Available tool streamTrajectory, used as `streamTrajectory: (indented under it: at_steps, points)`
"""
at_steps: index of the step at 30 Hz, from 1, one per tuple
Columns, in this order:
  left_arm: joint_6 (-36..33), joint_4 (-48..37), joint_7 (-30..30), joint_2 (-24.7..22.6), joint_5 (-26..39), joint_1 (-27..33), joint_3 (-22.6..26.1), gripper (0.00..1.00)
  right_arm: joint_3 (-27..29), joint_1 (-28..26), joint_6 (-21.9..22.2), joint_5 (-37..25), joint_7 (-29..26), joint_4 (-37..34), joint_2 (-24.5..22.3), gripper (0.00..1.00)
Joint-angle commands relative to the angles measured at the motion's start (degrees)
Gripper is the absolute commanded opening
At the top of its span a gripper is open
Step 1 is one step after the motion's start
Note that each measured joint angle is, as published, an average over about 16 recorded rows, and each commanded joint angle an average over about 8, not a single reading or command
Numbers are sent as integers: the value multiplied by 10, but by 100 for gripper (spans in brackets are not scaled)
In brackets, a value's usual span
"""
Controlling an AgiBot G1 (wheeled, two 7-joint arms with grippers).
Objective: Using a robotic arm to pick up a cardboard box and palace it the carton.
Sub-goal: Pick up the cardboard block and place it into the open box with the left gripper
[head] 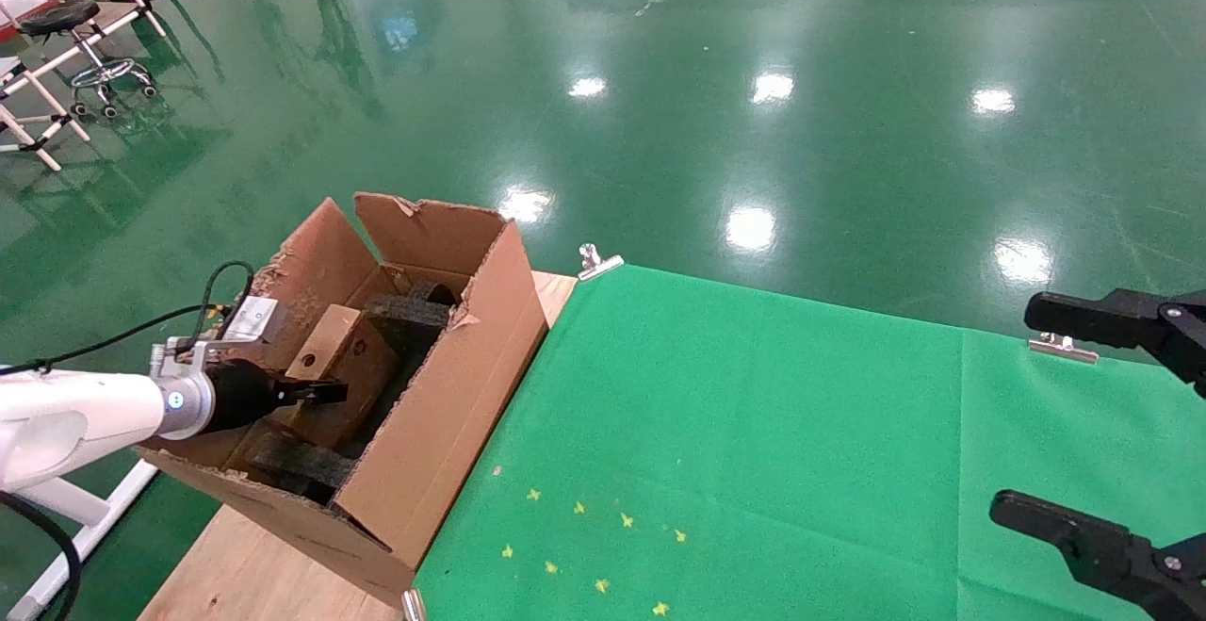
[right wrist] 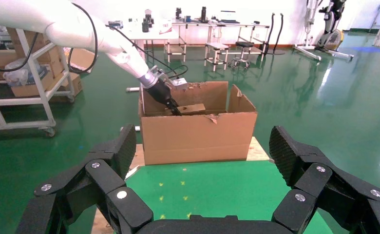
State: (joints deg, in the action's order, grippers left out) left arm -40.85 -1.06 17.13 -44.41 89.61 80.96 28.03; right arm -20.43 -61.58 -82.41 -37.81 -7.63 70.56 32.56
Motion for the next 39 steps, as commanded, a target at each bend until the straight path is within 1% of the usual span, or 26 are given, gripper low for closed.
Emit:
streamTrajectory:
  at_steps: [1,19,28,34,39]
  points:
    - [-2,0,0,1,0,1,0,100,0,0,0,0,0,0,0,100]
    - [-16,7,-2,16,6,20,4,100,0,0,0,0,0,0,0,100]
    - [-37,26,-6,30,1,41,1,100,0,0,0,0,0,0,0,100]
    - [-72,59,-1,50,-12,71,-8,100,0,0,0,0,0,0,0,100]
    - [-132,97,23,70,-33,96,-20,100,0,0,0,0,0,0,0,100]
